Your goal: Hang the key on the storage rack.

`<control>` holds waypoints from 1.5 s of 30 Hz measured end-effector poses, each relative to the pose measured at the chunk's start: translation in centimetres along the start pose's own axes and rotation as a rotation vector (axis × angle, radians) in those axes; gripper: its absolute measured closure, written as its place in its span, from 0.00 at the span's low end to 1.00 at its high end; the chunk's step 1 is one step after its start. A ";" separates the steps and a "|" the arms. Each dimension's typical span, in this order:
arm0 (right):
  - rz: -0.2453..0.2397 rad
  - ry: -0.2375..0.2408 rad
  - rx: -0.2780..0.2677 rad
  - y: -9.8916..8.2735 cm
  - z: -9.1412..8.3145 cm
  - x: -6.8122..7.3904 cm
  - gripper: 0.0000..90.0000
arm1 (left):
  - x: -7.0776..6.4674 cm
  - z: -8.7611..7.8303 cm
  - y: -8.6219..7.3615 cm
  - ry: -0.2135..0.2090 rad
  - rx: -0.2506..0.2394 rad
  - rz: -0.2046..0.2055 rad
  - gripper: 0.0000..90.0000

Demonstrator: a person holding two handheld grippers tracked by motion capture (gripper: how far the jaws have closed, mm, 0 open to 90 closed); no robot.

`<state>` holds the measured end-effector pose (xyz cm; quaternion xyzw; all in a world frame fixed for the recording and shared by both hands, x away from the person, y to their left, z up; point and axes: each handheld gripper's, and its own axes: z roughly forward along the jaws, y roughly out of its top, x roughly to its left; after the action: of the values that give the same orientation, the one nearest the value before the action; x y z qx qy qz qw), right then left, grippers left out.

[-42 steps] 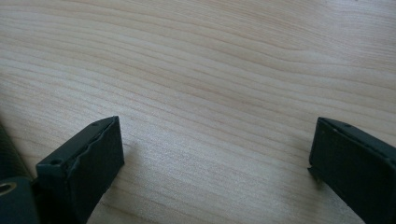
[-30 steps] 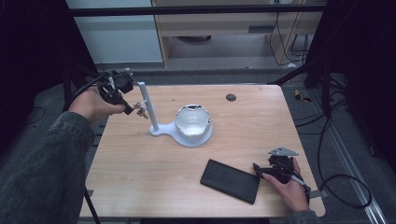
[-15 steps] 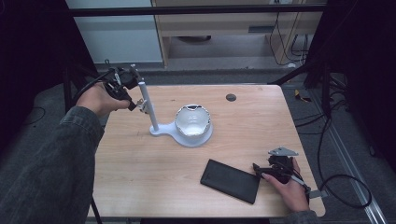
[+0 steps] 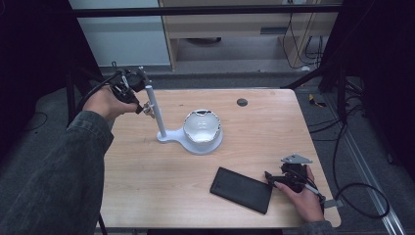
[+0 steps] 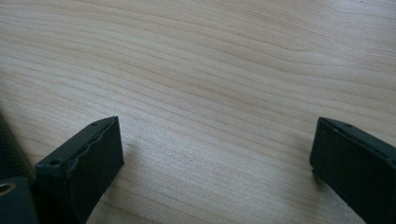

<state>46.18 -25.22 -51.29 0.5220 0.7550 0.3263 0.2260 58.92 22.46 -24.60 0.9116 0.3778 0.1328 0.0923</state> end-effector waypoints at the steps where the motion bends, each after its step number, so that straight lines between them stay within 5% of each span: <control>1: 0.000 0.000 0.000 0.0 0.0 0.0 0.03 | 0.0 0.1 0.0 -0.002 0.002 0.003 1.00; 12: -0.003 0.001 -0.002 0.0 0.0 0.0 0.03 | 0.6 0.9 -0.4 -0.030 -0.047 -0.031 1.00; 45: -0.006 0.003 0.000 0.0 0.0 0.0 0.03 | -0.6 -0.1 -0.1 0.005 -0.025 -0.030 1.00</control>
<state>46.16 -25.19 -51.28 0.5193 0.7569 0.3264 0.2257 58.41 22.09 -24.65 0.9043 0.3901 0.1384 0.1047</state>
